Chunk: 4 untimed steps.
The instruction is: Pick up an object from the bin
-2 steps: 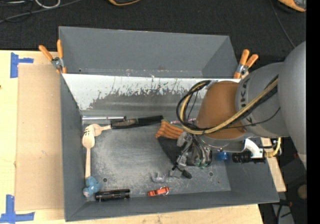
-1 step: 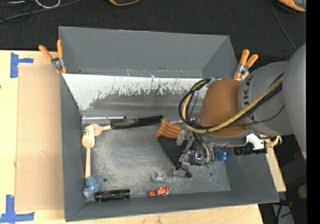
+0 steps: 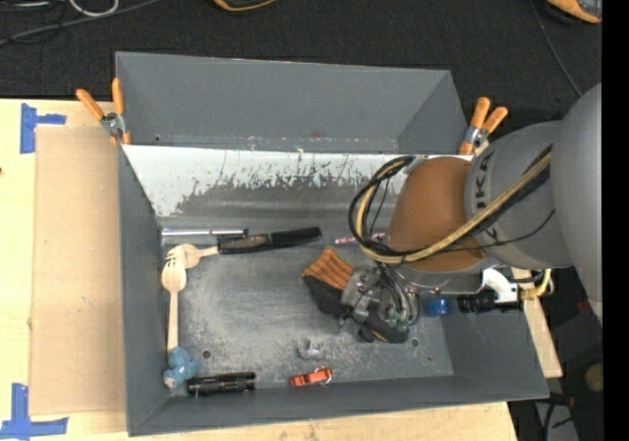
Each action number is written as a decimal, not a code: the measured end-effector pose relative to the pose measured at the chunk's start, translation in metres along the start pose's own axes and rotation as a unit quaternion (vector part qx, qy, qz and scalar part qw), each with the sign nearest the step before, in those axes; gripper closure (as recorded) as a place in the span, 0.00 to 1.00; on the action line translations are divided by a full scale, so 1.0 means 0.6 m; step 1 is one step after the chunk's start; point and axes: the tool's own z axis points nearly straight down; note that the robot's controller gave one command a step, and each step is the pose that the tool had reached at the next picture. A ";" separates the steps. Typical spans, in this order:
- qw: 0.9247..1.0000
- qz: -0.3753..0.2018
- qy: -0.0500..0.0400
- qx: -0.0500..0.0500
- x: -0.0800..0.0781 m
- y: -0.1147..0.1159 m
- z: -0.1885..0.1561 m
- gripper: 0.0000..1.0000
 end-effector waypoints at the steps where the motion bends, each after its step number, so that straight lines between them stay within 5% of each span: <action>1: 1.000 0.000 0.000 0.000 0.000 0.000 0.000 1.00; 4: 1.000 0.000 0.001 0.000 0.001 0.000 -0.040 1.00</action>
Offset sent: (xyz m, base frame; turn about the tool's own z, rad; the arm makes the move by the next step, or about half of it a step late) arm 0.0001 0.0000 0.0227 0.0000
